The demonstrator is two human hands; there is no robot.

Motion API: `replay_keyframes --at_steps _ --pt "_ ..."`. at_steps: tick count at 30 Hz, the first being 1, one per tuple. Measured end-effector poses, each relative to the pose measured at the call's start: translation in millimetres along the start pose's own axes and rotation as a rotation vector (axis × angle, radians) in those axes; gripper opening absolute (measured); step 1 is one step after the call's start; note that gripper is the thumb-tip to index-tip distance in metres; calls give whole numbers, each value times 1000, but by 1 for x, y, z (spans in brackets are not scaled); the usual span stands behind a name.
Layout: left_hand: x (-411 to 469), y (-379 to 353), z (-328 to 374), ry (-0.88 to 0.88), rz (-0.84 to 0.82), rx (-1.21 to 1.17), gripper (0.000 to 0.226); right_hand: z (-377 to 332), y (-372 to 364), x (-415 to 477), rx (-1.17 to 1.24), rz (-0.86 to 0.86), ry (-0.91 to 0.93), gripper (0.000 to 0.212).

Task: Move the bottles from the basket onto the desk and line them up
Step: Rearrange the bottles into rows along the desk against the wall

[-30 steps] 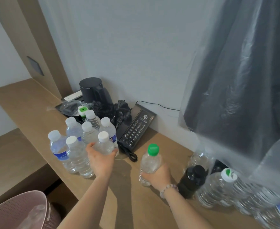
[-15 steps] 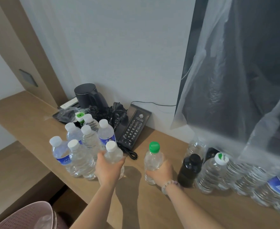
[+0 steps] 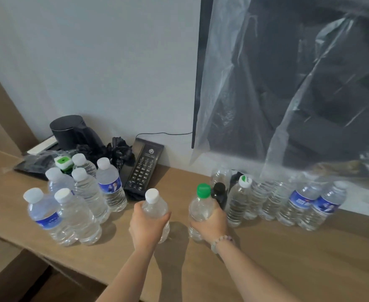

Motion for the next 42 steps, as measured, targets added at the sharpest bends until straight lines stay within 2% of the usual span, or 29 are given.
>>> replay_keyframes --at_steps 9,16,21,27,31,38,42 --pt "-25 -39 22 -125 -193 38 73 31 38 -38 42 118 -108 61" --pt "-44 -68 35 -153 -298 53 74 54 71 -53 129 272 -106 60" --pt "-58 -97 38 -163 -354 85 59 72 96 -53 181 342 -124 58" --pt "-73 -139 57 -170 -342 54 67 94 132 -44 174 357 -99 63" --pt "-82 -164 65 -193 -351 59 69 109 153 -37 147 335 -124 57" --pt "-94 -198 76 -188 -350 66 67 127 179 -23 112 309 -127 65" --pt "-95 -215 89 -171 -283 42 72 137 189 -16 104 304 -137 68"
Point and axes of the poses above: each hand's wrist, its own x-axis towards the middle knuckle, its own y-axis out of the back of the hand, z = x × y, the point moved 1 cm from there along x, towards the middle knuckle, and after that the axes turned 14 degrees about -z, right-handed, at the moved point
